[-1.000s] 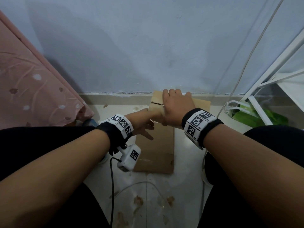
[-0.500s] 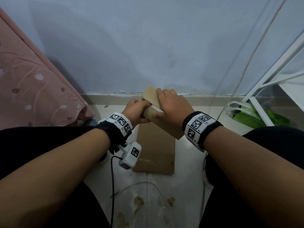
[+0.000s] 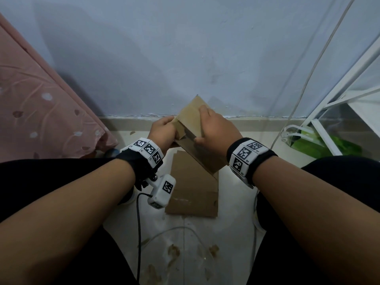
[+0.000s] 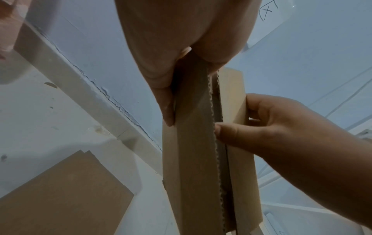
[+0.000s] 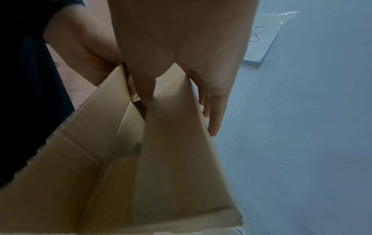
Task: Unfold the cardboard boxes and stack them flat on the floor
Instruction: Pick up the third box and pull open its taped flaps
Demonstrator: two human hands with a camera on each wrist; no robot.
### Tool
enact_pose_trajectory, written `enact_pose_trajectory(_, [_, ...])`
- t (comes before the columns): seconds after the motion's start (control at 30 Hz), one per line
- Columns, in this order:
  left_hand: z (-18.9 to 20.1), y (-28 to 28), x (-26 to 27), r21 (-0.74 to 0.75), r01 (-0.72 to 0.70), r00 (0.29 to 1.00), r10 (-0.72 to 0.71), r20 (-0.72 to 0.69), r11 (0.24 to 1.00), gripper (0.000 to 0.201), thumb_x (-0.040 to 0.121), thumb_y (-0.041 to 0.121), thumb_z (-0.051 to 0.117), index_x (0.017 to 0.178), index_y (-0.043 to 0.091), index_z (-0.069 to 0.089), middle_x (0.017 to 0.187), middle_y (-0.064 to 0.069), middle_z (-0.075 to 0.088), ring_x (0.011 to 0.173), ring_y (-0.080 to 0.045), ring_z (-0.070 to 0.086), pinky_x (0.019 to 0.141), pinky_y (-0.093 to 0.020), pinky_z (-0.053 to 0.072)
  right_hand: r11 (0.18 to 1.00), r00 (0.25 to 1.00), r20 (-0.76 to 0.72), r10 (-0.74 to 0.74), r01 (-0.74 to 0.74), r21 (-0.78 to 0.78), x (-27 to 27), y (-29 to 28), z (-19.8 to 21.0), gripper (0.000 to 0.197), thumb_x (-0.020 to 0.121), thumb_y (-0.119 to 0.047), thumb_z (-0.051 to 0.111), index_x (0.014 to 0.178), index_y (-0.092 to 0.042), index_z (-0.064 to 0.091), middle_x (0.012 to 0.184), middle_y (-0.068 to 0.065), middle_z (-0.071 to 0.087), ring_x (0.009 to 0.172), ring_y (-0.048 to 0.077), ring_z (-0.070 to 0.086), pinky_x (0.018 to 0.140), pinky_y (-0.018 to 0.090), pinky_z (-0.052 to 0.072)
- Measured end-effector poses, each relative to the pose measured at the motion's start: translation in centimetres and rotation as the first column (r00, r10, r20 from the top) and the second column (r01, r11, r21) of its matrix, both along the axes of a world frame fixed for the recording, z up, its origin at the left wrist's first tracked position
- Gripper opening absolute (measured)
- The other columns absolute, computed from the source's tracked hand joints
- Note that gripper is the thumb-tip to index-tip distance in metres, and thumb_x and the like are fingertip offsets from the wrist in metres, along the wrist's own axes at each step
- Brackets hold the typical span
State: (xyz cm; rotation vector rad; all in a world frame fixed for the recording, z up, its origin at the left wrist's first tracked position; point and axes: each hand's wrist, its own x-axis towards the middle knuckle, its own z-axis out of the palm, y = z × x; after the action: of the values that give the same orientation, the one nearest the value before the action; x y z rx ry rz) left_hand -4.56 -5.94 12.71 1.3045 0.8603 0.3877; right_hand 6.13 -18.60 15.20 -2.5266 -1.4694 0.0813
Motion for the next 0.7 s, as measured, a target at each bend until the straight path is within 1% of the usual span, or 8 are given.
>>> enact_pose_trajectory(0.13, [-0.8, -0.2, 0.2, 0.0, 0.096, 0.995, -0.096, 0.029, 0.995, 0.05, 0.08, -0.012, 0.043, 0.11, 0.013, 0.075, 0.087, -0.014, 0.068, 0.075, -0.028, 0.063, 0.065, -0.033, 0.058, 0.999, 0.989, -0.139, -0.052, 0.053, 0.004, 0.1, 0.1, 0.0, 0.072, 0.089, -0.025, 0.061, 0.145, 0.0, 0.025, 0.115, 0.015, 0.055, 0.099, 0.034, 0.059, 0.074, 0.039, 0.047])
enact_pose_trajectory(0.2, [-1.0, 0.4, -0.1, -0.011, 0.204, 0.977, -0.203, 0.064, 0.979, 0.056, 0.081, -0.012, 0.046, 0.123, 0.017, 0.071, 0.098, -0.016, 0.069, 0.082, -0.028, 0.064, 0.068, -0.033, 0.055, 0.995, 0.988, -0.137, -0.074, 0.081, 0.05, 0.4, -0.1, 0.3, 0.034, 0.092, -0.021, 0.057, 0.119, -0.004, 0.045, 0.096, 0.013, 0.057, 0.085, 0.034, 0.06, 0.065, 0.037, 0.043])
enact_pose_trajectory(0.27, [-1.2, 1.1, -0.4, -0.063, 0.349, 0.934, -0.342, 0.098, 0.935, 0.068, 0.081, -0.019, 0.048, 0.136, 0.017, 0.063, 0.111, -0.016, 0.068, 0.096, -0.027, 0.067, 0.079, -0.033, 0.056, 0.973, 0.97, -0.161, -0.182, 0.201, 0.113, 1.0, -0.3, 0.9, 0.001, 0.086, -0.007, 0.051, 0.086, -0.007, 0.051, 0.077, 0.011, 0.053, 0.071, 0.032, 0.053, 0.058, 0.031, 0.035])
enact_pose_trajectory(0.37, [-1.5, 1.7, -0.7, -0.129, 0.438, 0.899, -0.43, 0.087, 0.889, 0.072, 0.088, -0.023, 0.052, 0.146, 0.018, 0.053, 0.125, -0.015, 0.069, 0.108, -0.027, 0.069, 0.084, -0.029, 0.059, 0.914, 0.911, -0.302, -0.281, 0.35, 0.204, 1.6, -0.7, 1.8, 0.021, 0.071, 0.004, 0.045, 0.057, -0.01, 0.037, 0.056, 0.008, 0.035, 0.054, 0.025, 0.033, 0.051, 0.027, 0.025])
enact_pose_trajectory(0.47, [-2.3, 2.0, -1.2, -0.137, 0.475, 0.88, -0.473, 0.049, 0.869, 0.068, 0.088, -0.02, 0.058, 0.144, 0.019, 0.057, 0.125, -0.018, 0.07, 0.115, -0.033, 0.068, 0.092, -0.035, 0.059, 0.891, 0.862, -0.407, -0.3, 0.406, 0.203, 1.4, -1.0, 2.4, 0.028, 0.067, 0.006, 0.044, 0.053, -0.013, 0.028, 0.053, 0.006, 0.024, 0.05, 0.021, 0.021, 0.05, 0.027, 0.018])
enact_pose_trajectory(0.53, [-2.9, 2.6, -1.4, -0.093, 0.381, 0.923, -0.385, -0.024, 0.92, 0.062, 0.085, -0.017, 0.064, 0.136, 0.019, 0.064, 0.116, -0.019, 0.073, 0.111, -0.036, 0.07, 0.095, -0.041, 0.058, 0.872, 0.817, -0.476, -0.325, 0.454, 0.185, 1.4, -1.1, 2.4, 0.027, 0.068, 0.007, 0.047, 0.053, -0.01, 0.033, 0.048, 0.004, 0.026, 0.046, 0.02, 0.022, 0.048, 0.024, 0.017])
enact_pose_trajectory(0.63, [-3.0, 3.0, -1.3, 0.17, 0.149, 0.98, -0.123, -0.153, 0.974, 0.048, 0.078, -0.005, 0.078, 0.119, 0.019, 0.073, 0.108, -0.015, 0.076, 0.099, -0.032, 0.073, 0.093, -0.043, 0.059, 0.877, 0.787, -0.509, -0.349, 0.466, 0.12, 1.9, -1.1, 2.3, 0.037, 0.074, 0.008, 0.058, 0.049, -0.007, 0.035, 0.03, -0.007, 0.034, 0.028, 0.009, 0.036, 0.034, 0.017, 0.022])
enact_pose_trajectory(0.7, [-2.4, 2.4, -1.3, 0.447, 0.166, 0.97, -0.065, -0.233, 0.879, 0.046, 0.076, 0.014, 0.086, 0.12, 0.02, 0.071, 0.114, 0.001, 0.068, 0.099, -0.02, 0.065, 0.081, -0.027, 0.055, 0.884, 0.781, -0.53, -0.33, 0.452, 0.115, 1.9, -0.9, 2.2, 0.043, 0.076, 0.004, 0.066, 0.05, -0.007, 0.033, 0.033, -0.006, 0.036, 0.032, 0.008, 0.038, 0.037, 0.019, 0.025])
